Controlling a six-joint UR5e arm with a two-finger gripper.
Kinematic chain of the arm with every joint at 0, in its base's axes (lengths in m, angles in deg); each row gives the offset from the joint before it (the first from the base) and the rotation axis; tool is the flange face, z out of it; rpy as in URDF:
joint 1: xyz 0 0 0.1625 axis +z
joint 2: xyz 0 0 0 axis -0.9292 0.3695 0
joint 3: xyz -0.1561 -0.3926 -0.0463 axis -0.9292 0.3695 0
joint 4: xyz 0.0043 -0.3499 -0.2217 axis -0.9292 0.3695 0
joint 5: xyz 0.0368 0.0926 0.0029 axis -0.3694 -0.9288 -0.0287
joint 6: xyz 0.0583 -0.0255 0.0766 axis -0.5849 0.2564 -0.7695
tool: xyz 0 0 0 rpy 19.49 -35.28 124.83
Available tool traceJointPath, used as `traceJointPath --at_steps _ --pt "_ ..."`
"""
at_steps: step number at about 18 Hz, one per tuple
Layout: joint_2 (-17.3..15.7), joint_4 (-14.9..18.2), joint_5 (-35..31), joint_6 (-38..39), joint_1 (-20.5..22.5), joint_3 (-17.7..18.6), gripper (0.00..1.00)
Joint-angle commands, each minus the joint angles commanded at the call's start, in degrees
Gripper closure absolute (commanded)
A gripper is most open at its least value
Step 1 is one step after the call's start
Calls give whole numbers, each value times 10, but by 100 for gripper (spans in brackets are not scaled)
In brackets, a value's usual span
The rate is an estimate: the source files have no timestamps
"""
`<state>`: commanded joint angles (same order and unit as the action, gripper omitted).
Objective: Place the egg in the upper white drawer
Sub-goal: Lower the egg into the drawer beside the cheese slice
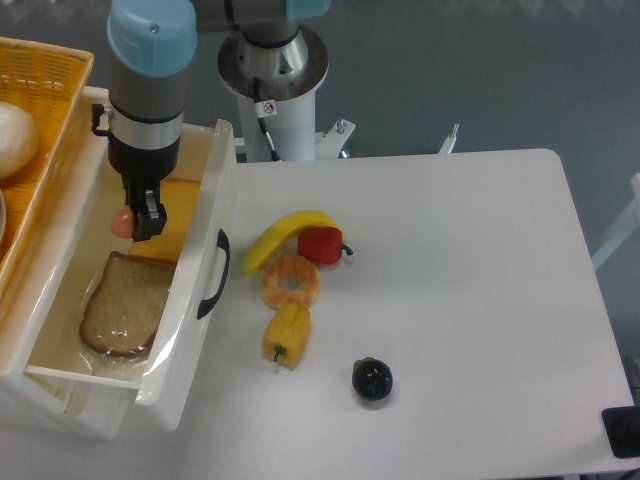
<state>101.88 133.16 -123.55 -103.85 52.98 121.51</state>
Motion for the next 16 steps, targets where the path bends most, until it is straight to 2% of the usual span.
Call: traceJointPath --at_steps 8,16 --pt "15 -2 -15 -10 -8 -2 65" --pt "23 0 -40 -54 -12 3 65"
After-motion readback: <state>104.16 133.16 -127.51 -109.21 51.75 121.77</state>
